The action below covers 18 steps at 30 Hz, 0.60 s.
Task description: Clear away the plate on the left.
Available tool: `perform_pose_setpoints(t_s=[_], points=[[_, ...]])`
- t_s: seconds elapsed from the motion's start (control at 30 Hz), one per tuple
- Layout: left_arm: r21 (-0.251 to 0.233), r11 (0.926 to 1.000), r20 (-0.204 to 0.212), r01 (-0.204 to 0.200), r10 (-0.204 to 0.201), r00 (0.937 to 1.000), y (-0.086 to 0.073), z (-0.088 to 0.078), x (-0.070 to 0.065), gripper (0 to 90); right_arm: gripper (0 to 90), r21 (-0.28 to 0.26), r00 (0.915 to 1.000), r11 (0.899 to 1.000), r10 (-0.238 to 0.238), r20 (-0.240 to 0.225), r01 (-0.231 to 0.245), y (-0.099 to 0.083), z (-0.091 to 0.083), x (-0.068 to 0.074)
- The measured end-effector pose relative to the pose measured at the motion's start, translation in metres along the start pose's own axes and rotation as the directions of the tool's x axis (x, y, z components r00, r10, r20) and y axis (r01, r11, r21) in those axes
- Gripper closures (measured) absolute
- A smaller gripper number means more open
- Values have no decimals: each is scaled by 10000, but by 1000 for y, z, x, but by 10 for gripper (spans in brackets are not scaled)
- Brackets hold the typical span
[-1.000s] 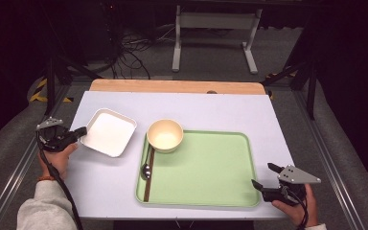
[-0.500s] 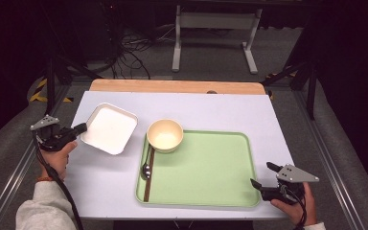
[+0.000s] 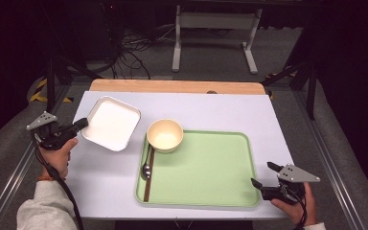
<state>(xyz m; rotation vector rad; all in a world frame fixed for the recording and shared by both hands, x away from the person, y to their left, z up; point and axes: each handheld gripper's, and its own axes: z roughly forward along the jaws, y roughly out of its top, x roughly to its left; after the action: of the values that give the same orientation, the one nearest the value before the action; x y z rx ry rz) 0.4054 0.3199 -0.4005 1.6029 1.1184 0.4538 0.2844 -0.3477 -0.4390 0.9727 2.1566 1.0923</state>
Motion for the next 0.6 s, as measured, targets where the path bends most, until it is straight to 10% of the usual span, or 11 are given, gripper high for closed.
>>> perform_pose_setpoints(t_s=[0.6], points=[[-555,9949,1230,-838,901,9883,14,12,-44,888,169,-33,9999,10000,-17,-133,16,-1,-1,1]])
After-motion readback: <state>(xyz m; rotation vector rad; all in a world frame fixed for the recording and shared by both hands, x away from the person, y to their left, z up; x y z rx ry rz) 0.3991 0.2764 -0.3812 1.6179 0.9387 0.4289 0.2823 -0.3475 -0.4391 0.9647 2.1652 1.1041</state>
